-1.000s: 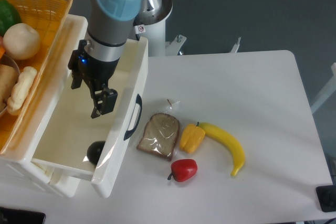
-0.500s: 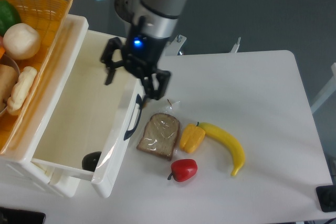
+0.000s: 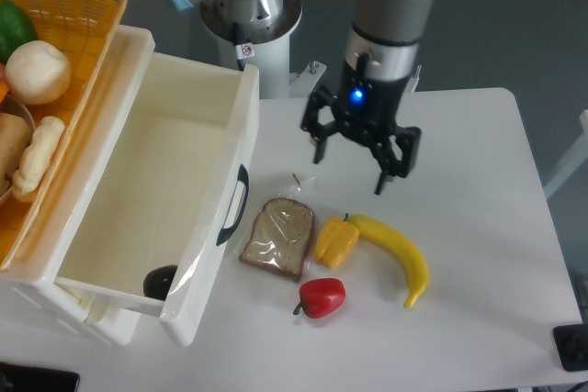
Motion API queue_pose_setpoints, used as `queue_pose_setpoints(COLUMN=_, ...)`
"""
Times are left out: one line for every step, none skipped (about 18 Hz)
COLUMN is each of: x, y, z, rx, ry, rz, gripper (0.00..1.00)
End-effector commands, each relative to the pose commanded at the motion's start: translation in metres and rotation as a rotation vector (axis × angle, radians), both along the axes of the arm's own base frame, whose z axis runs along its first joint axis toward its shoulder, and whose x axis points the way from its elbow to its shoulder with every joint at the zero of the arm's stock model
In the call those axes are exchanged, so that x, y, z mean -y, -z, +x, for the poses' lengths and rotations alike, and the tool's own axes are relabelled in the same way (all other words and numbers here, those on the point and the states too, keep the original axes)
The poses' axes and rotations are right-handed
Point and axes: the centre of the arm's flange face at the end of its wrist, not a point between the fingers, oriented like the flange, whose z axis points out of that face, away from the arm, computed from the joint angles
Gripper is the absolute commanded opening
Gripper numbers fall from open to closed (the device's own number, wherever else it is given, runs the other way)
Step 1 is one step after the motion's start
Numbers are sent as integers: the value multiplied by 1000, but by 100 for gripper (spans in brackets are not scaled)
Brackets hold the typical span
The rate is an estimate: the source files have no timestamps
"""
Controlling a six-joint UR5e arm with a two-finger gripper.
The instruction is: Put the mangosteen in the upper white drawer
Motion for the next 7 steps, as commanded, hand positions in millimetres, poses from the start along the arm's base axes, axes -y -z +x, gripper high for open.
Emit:
queue_pose_setpoints(x=6, y=13, z=-12, rx=0, ry=16, rz=-34, gripper=100)
queue_pose_setpoints(x=12, y=23, z=-22, rx=6, ry=16, rz=-49, gripper=100)
queue_pose_setpoints(x=17, y=30, z=-29, rx=13, ry=18, rz=-56, gripper=100)
queue_pose_setpoints(x=19, y=36, z=-34, rx=21, ry=20, rz=-60, gripper=100)
queue_pose_setpoints(x=22, y=45, z=-40, rx=26, ry=18, rz=-63, gripper=100)
queue_pose_setpoints(x=22, y=53, z=-46, rx=25, ry=18, rz=-63, gripper=100)
queue_pose_setpoints(x=20, y=61, z=-50, rx=22, ry=23, rz=-62, gripper=100)
